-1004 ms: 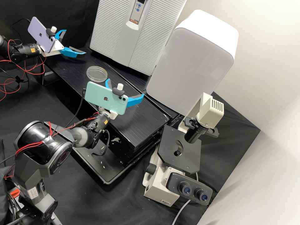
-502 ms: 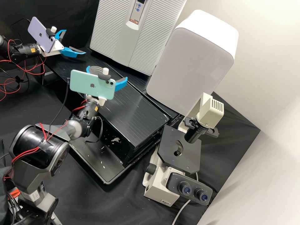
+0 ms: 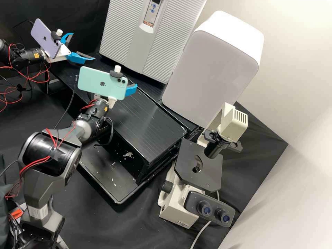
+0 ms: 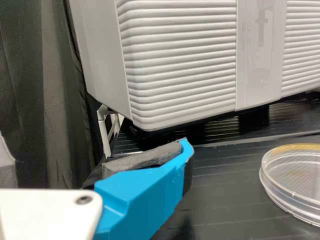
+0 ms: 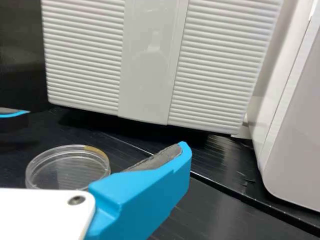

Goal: Slide the petri dish to the right

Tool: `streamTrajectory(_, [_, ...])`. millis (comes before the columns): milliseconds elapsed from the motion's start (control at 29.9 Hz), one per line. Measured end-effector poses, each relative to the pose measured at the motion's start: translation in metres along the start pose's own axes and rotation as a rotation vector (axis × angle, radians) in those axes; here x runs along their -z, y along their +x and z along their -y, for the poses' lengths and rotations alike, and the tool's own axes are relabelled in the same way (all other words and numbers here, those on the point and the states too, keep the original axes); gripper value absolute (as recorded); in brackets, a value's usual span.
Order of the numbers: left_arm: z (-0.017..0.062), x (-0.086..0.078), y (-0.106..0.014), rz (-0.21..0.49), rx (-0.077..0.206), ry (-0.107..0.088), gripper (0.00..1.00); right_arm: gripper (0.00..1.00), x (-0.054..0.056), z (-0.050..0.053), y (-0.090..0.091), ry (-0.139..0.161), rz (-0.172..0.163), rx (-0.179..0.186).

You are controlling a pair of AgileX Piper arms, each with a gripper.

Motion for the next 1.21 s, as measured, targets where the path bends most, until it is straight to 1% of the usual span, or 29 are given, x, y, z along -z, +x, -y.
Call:
streamTrajectory(67, [0.0000,0.000,0.000,0.000,0.000,0.000,1.00,1.00,0.003,0.000,0.005,-0.012,0.009,-0.007])
streamTrajectory(134, [0.0000,0.000,0.000,0.000,0.000,0.000,1.00,1.00,0.007,0.001,0.011,-0.027,0.030,-0.013])
streamTrajectory(201, [0.0000,0.000,0.000,0.000,0.000,0.000,1.00,1.00,0.008,0.001,0.017,-0.030,0.056,-0.020])
streamTrajectory(268, [0.0000,0.000,0.000,0.000,0.000,0.000,1.00,1.00,0.012,0.001,0.023,-0.027,0.080,-0.025])
streamTrajectory(335, [0.0000,0.000,0.000,0.000,0.000,0.000,1.00,1.00,0.015,0.001,0.029,-0.034,0.092,-0.034])
streamTrajectory(402, [0.0000,0.000,0.000,0.000,0.000,0.000,1.00,1.00,0.019,0.004,0.033,-0.049,0.100,-0.035])
streamTrajectory(435, [0.0000,0.000,0.000,0.000,0.000,0.000,1.00,1.00,0.021,0.007,0.034,-0.065,0.104,-0.028])
streamTrajectory(502, [0.0000,0.000,0.000,0.000,0.000,0.000,1.00,1.00,0.026,0.011,0.034,-0.087,0.092,-0.018])
streamTrajectory(603, [0.0000,0.000,0.000,0.000,0.000,0.000,1.00,1.00,0.032,0.015,0.033,-0.108,0.072,-0.006])
streamTrajectory(703, [0.0000,0.000,0.000,0.000,0.000,0.000,1.00,1.00,0.037,0.019,0.033,-0.156,0.033,0.010])
streamTrajectory(770, [0.0000,0.000,0.000,0.000,0.000,0.000,1.00,1.00,0.038,0.021,0.034,-0.175,0.012,0.021])
streamTrajectory(837, [0.0000,0.000,0.000,0.000,0.000,0.000,1.00,1.00,0.039,0.024,0.035,-0.202,-0.009,0.034])
streamTrajectory(870, [0.0000,0.000,0.000,0.000,0.000,0.000,1.00,1.00,0.039,0.025,0.036,-0.206,-0.011,0.036])
streamTrajectory(904, [0.0000,0.000,0.000,0.000,0.000,0.000,1.00,1.00,0.038,0.026,0.036,-0.204,-0.007,0.046])
streamTrajectory(937, [0.0000,0.000,0.000,0.000,0.000,0.000,1.00,1.00,0.038,0.027,0.036,-0.194,-0.003,0.058])
streamTrajectory(1038, [0.0000,0.000,0.000,0.000,0.000,0.000,1.00,1.00,0.035,0.031,0.035,-0.148,0.022,0.099])
streamTrajectory(1071, [0.0000,0.000,0.000,0.000,0.000,0.000,1.00,1.00,0.034,0.032,0.035,-0.130,0.031,0.113])
streamTrajectory(1138, [0.0000,0.000,0.000,0.000,0.000,0.000,1.00,1.00,0.033,0.036,0.035,-0.084,0.051,0.155])
streamTrajectory(1205, [0.0000,0.000,0.000,0.000,0.000,0.000,1.00,1.00,0.031,0.040,0.034,-0.032,0.068,0.196])
